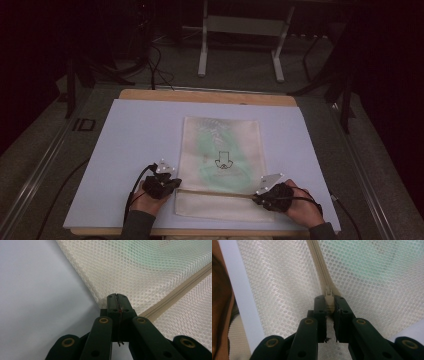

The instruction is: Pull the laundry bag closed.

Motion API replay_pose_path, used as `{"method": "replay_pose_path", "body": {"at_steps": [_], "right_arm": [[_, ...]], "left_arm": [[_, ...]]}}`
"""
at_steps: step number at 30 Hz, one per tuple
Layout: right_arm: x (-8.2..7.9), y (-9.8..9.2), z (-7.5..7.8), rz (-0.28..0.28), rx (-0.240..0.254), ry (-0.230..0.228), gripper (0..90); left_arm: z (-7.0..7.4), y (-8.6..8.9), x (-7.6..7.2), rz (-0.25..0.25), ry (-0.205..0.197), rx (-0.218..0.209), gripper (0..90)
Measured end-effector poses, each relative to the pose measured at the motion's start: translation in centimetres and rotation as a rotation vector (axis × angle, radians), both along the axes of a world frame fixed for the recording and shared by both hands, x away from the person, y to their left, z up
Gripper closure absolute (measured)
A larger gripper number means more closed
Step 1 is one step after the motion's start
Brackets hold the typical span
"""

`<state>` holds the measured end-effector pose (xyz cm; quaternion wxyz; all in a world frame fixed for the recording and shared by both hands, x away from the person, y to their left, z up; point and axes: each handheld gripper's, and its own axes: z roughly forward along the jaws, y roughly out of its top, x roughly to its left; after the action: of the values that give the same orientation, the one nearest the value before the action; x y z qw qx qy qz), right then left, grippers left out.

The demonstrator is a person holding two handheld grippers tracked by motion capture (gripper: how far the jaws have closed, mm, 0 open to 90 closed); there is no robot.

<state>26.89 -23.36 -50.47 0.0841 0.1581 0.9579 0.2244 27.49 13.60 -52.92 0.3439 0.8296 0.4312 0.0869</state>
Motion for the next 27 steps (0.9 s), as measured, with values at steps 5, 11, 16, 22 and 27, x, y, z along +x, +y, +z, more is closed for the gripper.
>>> {"method": "replay_pose_path", "body": {"at_steps": [5,11,16,22,27], "right_arm": [[-0.1,-1.1,0.0,-0.030,-0.006,0.003,82.3],[-0.1,-1.9,0.3,-0.045,0.001,-0.001,82.3],[0.0,-2.6,0.4,-0.061,0.012,0.003,82.3],[0.0,-3.0,0.5,-0.068,0.004,0.005,82.3],[-0.1,-3.6,0.6,-0.079,0.004,0.007,82.3]], "left_arm": [[0.0,0.0,0.0,0.001,0.002,-0.002,89.7],[0.0,0.0,0.0,0.001,0.001,-0.002,89.7],[0.0,0.0,0.0,0.002,0.002,-0.003,89.7],[0.0,0.0,0.0,0.004,0.001,-0.003,89.6],[0.0,-0.1,0.0,0.005,0.001,-0.003,89.6]]}}
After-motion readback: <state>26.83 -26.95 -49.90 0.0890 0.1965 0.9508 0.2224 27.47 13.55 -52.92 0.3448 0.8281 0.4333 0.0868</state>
